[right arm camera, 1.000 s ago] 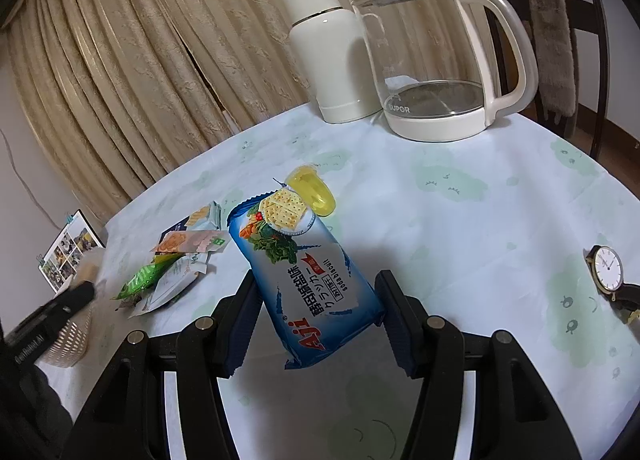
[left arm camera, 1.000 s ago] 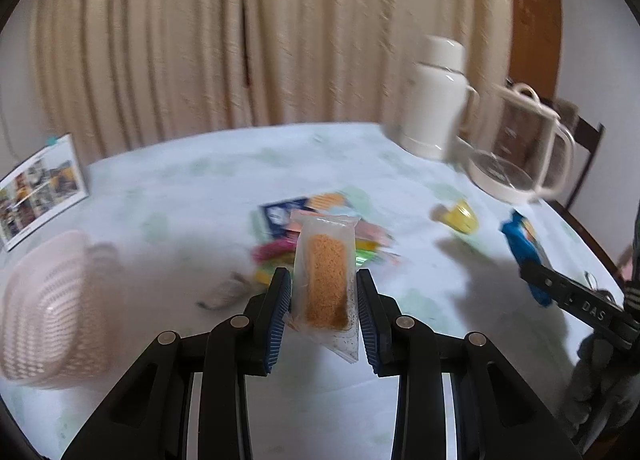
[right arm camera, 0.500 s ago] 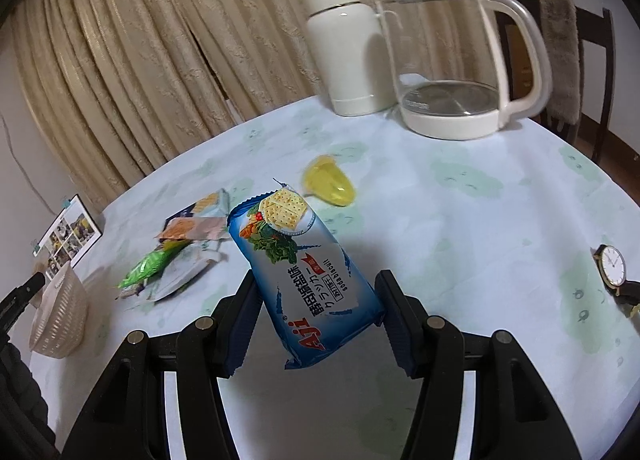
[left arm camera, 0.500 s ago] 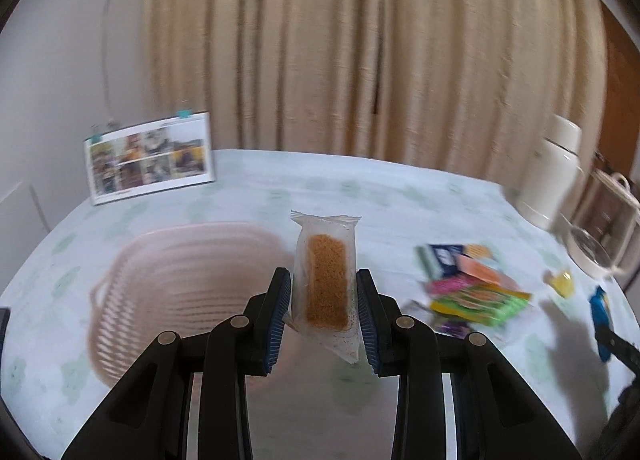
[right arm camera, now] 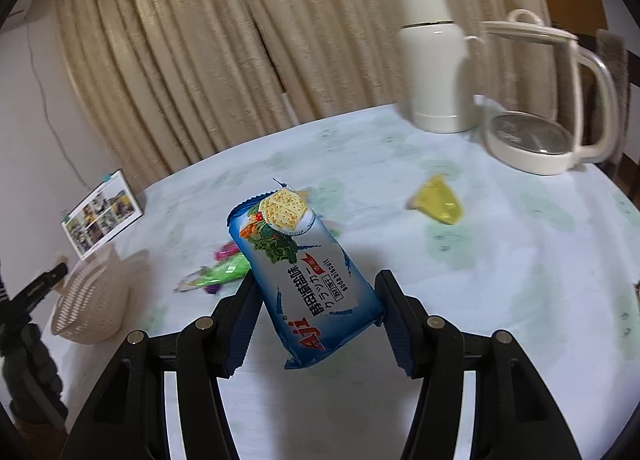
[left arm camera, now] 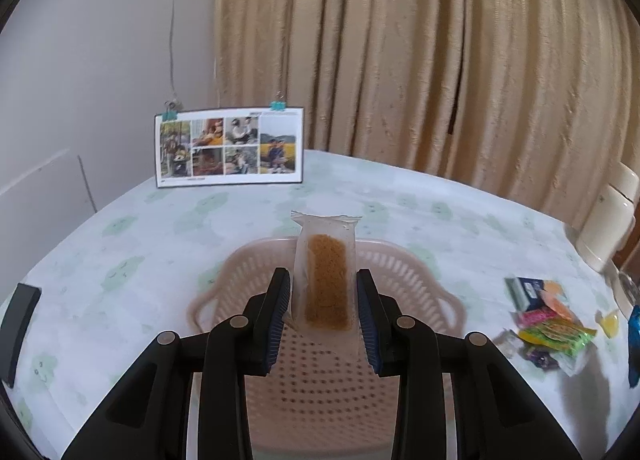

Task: Organize snacks
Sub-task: 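Drop the cake bar into the pink basket with the left gripper while the right carries the cracker packet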

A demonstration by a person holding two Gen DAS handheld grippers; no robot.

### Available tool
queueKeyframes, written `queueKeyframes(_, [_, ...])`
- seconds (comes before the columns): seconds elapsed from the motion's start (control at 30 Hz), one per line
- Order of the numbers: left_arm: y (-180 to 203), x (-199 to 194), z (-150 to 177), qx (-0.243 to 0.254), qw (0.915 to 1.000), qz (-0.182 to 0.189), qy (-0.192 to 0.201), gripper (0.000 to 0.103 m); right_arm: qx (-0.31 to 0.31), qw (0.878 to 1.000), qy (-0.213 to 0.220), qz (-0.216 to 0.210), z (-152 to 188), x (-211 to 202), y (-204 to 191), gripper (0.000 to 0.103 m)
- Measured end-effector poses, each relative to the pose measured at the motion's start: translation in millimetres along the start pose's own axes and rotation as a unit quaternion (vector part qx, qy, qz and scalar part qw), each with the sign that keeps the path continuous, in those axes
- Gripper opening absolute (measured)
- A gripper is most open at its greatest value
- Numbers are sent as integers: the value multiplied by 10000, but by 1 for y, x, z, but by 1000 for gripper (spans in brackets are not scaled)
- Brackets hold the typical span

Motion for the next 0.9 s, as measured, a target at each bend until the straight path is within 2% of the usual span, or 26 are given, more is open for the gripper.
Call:
queueKeyframes(0.1, [-11,10,0,-232,9996,47,-169,40,-109,9999,-19,-120,-2,5,-16,55])
queueKeyframes(0.17, [-18,14,1,-380,9990,60,-212,53,-202,9996,-35,-191,-3,9,-28,55])
queueKeyframes(0.37, [-32,19,4,-591,9980,-190,-90,54,-561,9970,-123,-526,-6,21,-72,55])
queueKeyframes(0.5, [-40,14,2,-712,9969,-335,86,54,-768,9927,-211,-906,-9,32,-109,55])
queueKeyframes(0.73, [-45,0,1,-726,9936,-732,457,54,-1199,9800,-348,-1550,-7,49,-184,55])
queueKeyframes(0.9, [-52,-3,1,-848,9914,-841,541,55,-1449,9723,-504,-1762,1,66,-226,55])
Point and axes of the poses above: each gripper's, at about its wrist camera, not at the fingertips, and x roughly the way its jaws point, y to its right, z to its underside, the point moved 1 cm from there along x, roughly the way its jaws point, and after that the axes turned 4 degrees about -z, right-handed, at the moved point
